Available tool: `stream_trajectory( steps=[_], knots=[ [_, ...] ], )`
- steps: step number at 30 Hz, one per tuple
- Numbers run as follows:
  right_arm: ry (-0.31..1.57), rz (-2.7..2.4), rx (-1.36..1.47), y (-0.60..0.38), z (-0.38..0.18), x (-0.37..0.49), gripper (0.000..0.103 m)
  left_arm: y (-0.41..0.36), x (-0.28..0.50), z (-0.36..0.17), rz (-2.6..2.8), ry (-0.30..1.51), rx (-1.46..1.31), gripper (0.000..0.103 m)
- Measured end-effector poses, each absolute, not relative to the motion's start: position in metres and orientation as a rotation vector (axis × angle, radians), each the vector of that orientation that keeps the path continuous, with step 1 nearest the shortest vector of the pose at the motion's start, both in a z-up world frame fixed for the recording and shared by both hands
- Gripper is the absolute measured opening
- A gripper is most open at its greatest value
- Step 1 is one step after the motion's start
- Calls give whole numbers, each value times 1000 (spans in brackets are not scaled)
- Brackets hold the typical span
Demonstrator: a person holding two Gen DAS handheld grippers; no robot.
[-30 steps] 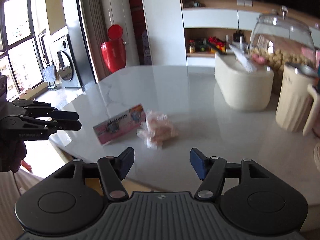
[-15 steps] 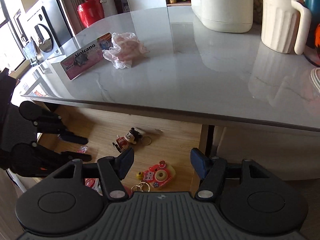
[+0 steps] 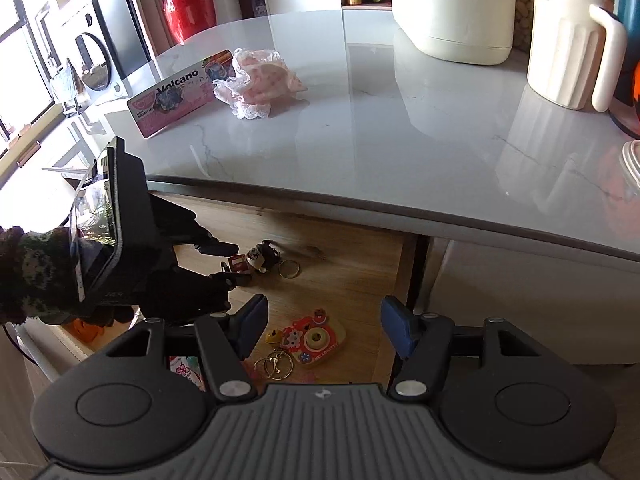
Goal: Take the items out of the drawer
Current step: 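Grasp the red-shirted keychain figure in the drawer with the left tool, then grasp the pink-and-teal squishy toy with the right tool while the left holds the figure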
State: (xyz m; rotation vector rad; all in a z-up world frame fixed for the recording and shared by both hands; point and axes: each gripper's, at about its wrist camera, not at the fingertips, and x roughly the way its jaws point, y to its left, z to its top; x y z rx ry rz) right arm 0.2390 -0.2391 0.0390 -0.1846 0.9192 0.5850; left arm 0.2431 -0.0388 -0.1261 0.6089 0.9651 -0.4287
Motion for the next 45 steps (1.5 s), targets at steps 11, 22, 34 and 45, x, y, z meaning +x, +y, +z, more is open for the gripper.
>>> stream_trajectory(
  steps=[11,22,34,45],
  knots=[
    [864,575,-208,-232,38,234,63,-32,257,-123,-381,1022,450,33],
    [943,537,-211,-227,34,238,63,8,221,-69,-525,1026,421,33],
    [1250,622,-181,-194,21,249,63,94,146,-27,-494,948,206,33],
    [1362,830,-673,-89,-32,236,63,121,158,-33,-480,963,70,33]
  ],
)
